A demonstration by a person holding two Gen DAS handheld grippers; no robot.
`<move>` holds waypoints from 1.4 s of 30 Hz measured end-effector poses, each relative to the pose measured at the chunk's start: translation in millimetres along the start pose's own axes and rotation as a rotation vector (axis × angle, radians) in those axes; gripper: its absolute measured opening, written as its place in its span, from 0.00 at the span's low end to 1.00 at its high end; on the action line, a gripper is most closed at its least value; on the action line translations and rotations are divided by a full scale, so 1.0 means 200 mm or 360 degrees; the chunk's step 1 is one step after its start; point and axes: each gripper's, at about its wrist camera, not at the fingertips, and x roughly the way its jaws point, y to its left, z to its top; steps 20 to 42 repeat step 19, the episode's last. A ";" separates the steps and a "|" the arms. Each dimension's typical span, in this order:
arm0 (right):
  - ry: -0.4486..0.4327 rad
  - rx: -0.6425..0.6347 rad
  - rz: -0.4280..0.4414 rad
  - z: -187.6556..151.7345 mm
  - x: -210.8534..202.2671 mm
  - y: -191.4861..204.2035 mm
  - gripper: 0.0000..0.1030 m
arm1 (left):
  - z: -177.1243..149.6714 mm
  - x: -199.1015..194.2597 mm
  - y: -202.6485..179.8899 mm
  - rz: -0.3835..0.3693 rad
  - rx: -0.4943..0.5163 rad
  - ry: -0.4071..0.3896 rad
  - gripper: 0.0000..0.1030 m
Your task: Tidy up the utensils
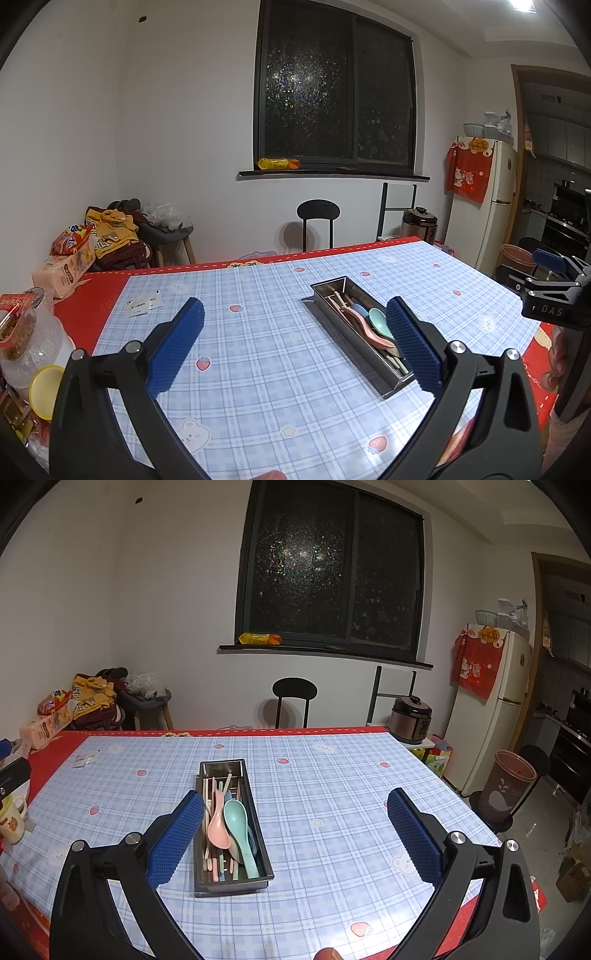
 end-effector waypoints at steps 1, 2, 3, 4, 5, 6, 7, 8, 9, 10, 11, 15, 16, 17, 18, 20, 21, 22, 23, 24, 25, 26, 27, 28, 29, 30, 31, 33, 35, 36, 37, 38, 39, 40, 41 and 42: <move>0.0000 0.0001 -0.0001 0.00 0.00 0.00 0.94 | 0.00 0.00 0.00 0.0000 0.0000 0.0000 0.94; 0.0001 0.0002 -0.0002 0.00 0.00 0.00 0.94 | 0.00 0.00 0.00 0.0002 0.0001 -0.0002 0.94; 0.0001 0.0002 -0.0003 0.00 0.00 0.00 0.94 | 0.00 0.00 0.00 0.0004 0.0002 -0.0005 0.94; -0.0001 0.0001 -0.0003 0.00 0.00 0.00 0.94 | 0.00 0.00 0.00 0.0011 0.0003 -0.0009 0.94; -0.0001 0.0001 -0.0005 0.00 0.00 -0.01 0.94 | 0.00 0.00 0.00 0.0017 0.0006 -0.0014 0.94; -0.0001 0.0001 -0.0007 0.00 0.00 -0.01 0.94 | 0.00 0.00 0.00 0.0020 0.0009 -0.0016 0.94; -0.0002 0.0002 -0.0008 0.00 0.00 -0.01 0.94 | 0.00 0.00 0.00 0.0018 0.0012 -0.0017 0.94; -0.0001 0.0002 -0.0008 -0.01 0.00 -0.01 0.94 | 0.00 0.00 0.00 0.0015 0.0013 -0.0018 0.94; 0.0000 0.0002 -0.0009 -0.01 0.00 -0.01 0.94 | -0.01 0.00 -0.01 0.0016 0.0014 -0.0017 0.94; 0.0003 0.0001 -0.0011 -0.01 0.00 -0.01 0.94 | -0.01 0.00 -0.01 0.0019 0.0013 -0.0017 0.94; 0.0005 0.0000 -0.0014 -0.01 0.00 -0.01 0.94 | -0.01 0.00 -0.01 0.0020 0.0012 -0.0015 0.94; 0.0011 -0.0004 -0.0017 -0.01 0.00 -0.01 0.94 | -0.01 0.01 0.00 0.0033 -0.0002 -0.0003 0.94; 0.0011 -0.0005 -0.0018 -0.01 0.00 -0.01 0.94 | -0.01 0.01 0.00 0.0037 -0.0004 0.0000 0.94; 0.0009 -0.0005 -0.0019 -0.01 0.00 -0.01 0.94 | 0.00 0.01 0.00 0.0038 -0.0005 0.0000 0.94; 0.0009 -0.0003 -0.0017 -0.01 0.00 -0.01 0.94 | 0.00 0.00 0.00 0.0039 -0.0005 0.0000 0.94; 0.0009 -0.0002 -0.0017 -0.01 0.00 -0.01 0.94 | 0.00 0.00 0.00 0.0042 -0.0003 -0.0001 0.94; 0.0009 -0.0002 -0.0017 -0.01 0.00 -0.01 0.94 | 0.00 0.00 0.00 0.0042 -0.0003 -0.0001 0.94; 0.0009 -0.0002 -0.0017 -0.01 0.00 -0.01 0.94 | 0.00 0.00 0.00 0.0042 -0.0003 -0.0001 0.94; 0.0009 -0.0002 -0.0017 -0.01 0.00 -0.01 0.94 | 0.00 0.00 0.00 0.0042 -0.0003 -0.0001 0.94; 0.0009 -0.0002 -0.0017 -0.01 0.00 -0.01 0.94 | 0.00 0.00 0.00 0.0042 -0.0003 -0.0001 0.94; 0.0009 -0.0002 -0.0017 -0.01 0.00 -0.01 0.94 | 0.00 0.00 0.00 0.0042 -0.0003 -0.0001 0.94; 0.0009 -0.0002 -0.0017 -0.01 0.00 -0.01 0.94 | 0.00 0.00 0.00 0.0042 -0.0003 -0.0001 0.94; 0.0009 -0.0002 -0.0017 -0.01 0.00 -0.01 0.94 | 0.00 0.00 0.00 0.0042 -0.0003 -0.0001 0.94; 0.0009 -0.0002 -0.0017 -0.01 0.00 -0.01 0.94 | 0.00 0.00 0.00 0.0042 -0.0003 -0.0001 0.94; 0.0009 -0.0002 -0.0017 -0.01 0.00 -0.01 0.94 | 0.00 0.00 0.00 0.0042 -0.0003 -0.0001 0.94; 0.0009 -0.0002 -0.0017 -0.01 0.00 -0.01 0.94 | 0.00 0.00 0.00 0.0042 -0.0003 -0.0001 0.94; 0.0009 -0.0002 -0.0017 -0.01 0.00 -0.01 0.94 | 0.00 0.00 0.00 0.0042 -0.0003 -0.0001 0.94; 0.0009 -0.0002 -0.0017 -0.01 0.00 -0.01 0.94 | 0.00 0.00 0.00 0.0042 -0.0003 -0.0001 0.94; 0.0009 -0.0002 -0.0017 -0.01 0.00 -0.01 0.94 | 0.00 0.00 0.00 0.0042 -0.0003 -0.0001 0.94; 0.0009 -0.0002 -0.0017 -0.01 0.00 -0.01 0.94 | 0.00 0.00 0.00 0.0042 -0.0003 -0.0001 0.94; 0.0009 -0.0002 -0.0017 -0.01 0.00 -0.01 0.94 | 0.00 0.00 0.00 0.0042 -0.0003 -0.0001 0.94; 0.0009 -0.0002 -0.0017 -0.01 0.00 -0.01 0.94 | 0.00 0.00 0.00 0.0042 -0.0003 -0.0001 0.94; 0.0009 -0.0002 -0.0017 -0.01 0.00 -0.01 0.94 | 0.00 0.00 0.00 0.0042 -0.0003 -0.0001 0.94; 0.0009 -0.0002 -0.0017 -0.01 0.00 -0.01 0.94 | 0.00 0.00 0.00 0.0042 -0.0003 -0.0001 0.94; 0.0009 -0.0002 -0.0017 -0.01 0.00 -0.01 0.94 | 0.00 0.00 0.00 0.0042 -0.0003 -0.0001 0.94; 0.0009 -0.0002 -0.0017 -0.01 0.00 -0.01 0.94 | 0.00 0.00 0.00 0.0042 -0.0003 -0.0001 0.94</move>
